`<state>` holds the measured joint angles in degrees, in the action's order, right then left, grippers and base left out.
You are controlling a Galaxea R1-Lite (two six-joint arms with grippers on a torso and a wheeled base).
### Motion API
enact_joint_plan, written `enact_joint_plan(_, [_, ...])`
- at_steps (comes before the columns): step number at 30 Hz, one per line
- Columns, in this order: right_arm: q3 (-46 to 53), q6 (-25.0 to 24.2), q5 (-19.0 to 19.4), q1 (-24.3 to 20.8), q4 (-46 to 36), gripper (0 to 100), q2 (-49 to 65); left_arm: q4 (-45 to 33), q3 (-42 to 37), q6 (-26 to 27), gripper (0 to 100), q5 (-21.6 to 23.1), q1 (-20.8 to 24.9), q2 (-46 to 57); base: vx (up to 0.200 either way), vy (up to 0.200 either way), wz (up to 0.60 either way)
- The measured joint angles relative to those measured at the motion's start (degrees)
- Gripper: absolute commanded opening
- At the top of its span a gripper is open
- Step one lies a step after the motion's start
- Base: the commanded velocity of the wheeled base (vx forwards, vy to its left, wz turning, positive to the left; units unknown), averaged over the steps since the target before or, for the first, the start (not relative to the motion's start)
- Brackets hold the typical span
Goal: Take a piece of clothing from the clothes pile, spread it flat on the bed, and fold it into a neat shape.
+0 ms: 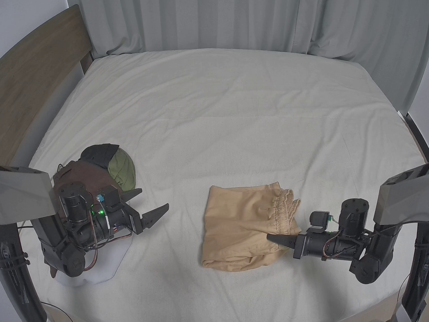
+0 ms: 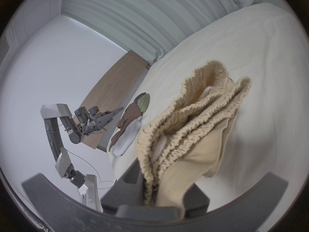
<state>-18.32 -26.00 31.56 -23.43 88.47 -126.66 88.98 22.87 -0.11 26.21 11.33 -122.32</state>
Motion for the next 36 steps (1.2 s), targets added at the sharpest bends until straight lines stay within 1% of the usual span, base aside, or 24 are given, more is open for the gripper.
enact_joint_plan(4, [-0.4, 0.1, 2.3, 0.2, 0.0, 0, 1.7, 0.0, -0.5, 3.6, 100, 0.0, -1.0, 0.0, 0.000, 0.000, 0.00])
enact_joint_plan(6, [-0.6, 0.1, 3.4, 0.3, 0.0, 0, 2.3, 0.0, -0.6, 4.3, 100, 0.0, -1.3, 0.1, 0.000, 0.000, 0.00])
enact_joint_plan(9, [-1.3, 0.1, 4.4, 0.4, -0.1, 0, 3.4, 0.0, -0.7, 4.5, 100, 0.1, -1.6, 0.5, 0.000, 0.000, 0.00])
enact_joint_plan(15, [-3.3, 0.3, 5.3, 0.1, -0.1, 0, 5.3, 0.0, -0.8, 4.5, 100, 0.1, -1.8, 1.2, 0.000, 0.000, 0.00])
enact_joint_plan(19, [-4.9, 0.1, 6.7, 0.2, -0.2, 0, 6.1, 0.0, -0.8, 4.5, 100, 0.1, -2.1, 1.3, 0.000, 0.000, 0.00])
enact_joint_plan(22, [-7.0, -1.1, 7.4, 0.5, -0.2, 0, 6.4, 0.0, -0.8, 4.5, 100, 0.1, -2.4, 1.4, 0.000, 0.000, 0.00])
enact_joint_plan(29, [-13.2, -4.6, 7.6, 0.7, -0.7, 0, 6.8, 0.0, -0.6, 4.5, 100, 0.1, -2.7, 1.5, 0.000, 0.000, 0.00])
enact_joint_plan(33, [-17.4, -7.4, 7.6, 0.8, -1.0, 0, 6.8, 0.0, -0.6, 4.5, 100, 0.1, -2.8, 1.5, 0.000, 0.000, 0.00])
enact_joint_plan(36, [-20.4, -8.3, 7.6, 0.8, -3.6, 0, 6.8, 0.0, -0.6, 4.5, 100, 0.1, -2.9, 1.5, 0.000, 0.000, 0.00])
